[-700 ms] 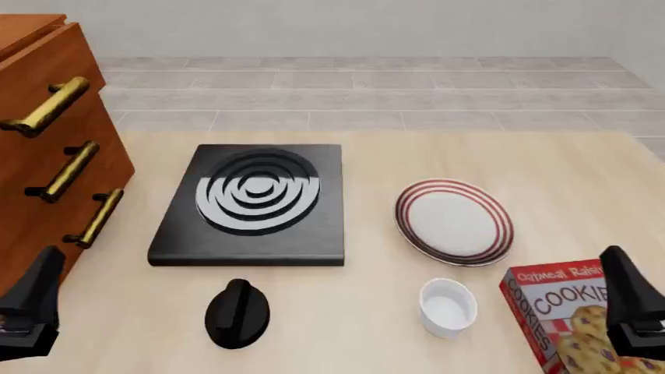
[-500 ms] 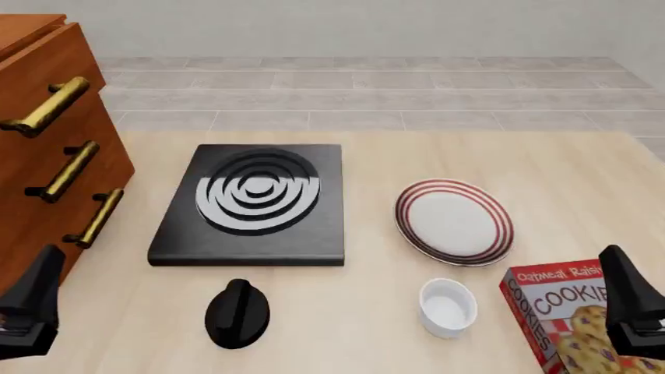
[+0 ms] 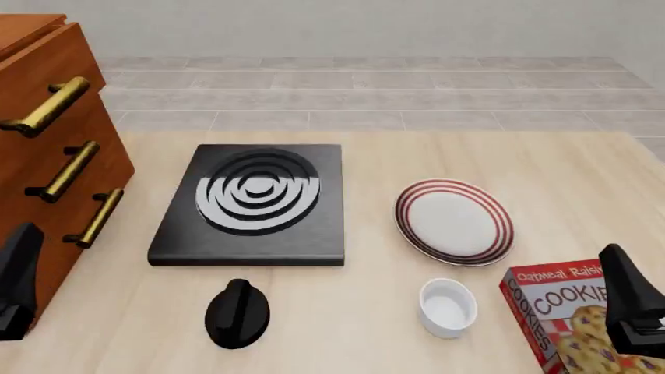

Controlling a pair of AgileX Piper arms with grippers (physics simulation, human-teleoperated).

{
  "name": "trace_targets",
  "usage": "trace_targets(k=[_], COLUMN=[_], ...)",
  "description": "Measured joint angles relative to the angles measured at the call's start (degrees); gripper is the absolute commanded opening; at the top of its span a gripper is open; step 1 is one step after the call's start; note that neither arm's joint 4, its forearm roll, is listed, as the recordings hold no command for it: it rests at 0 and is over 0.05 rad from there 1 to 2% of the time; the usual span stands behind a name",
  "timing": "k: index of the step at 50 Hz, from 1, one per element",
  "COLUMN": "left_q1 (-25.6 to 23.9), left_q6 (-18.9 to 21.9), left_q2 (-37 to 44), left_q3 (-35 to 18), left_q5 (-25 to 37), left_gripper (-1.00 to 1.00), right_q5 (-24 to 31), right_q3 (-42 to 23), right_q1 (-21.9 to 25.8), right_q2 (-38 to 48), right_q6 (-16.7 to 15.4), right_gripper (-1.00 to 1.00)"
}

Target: Pick the akita bowl in the top layer of the wooden cabinet and place it on the plate.

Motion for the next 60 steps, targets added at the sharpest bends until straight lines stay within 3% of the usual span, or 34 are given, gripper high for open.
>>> trace_targets(k=[60], left_q1=[-2.8], left_q6=[2.1], left_q2=[11.3], left_q3=[-23.1], left_q5=[9.7], left_gripper=[1.0], right_q5=[0.5], right_q3=[-0.1], right_q1=[0.3], right_q2=[-0.9], right_q6=[0.0], right_gripper=[1.0])
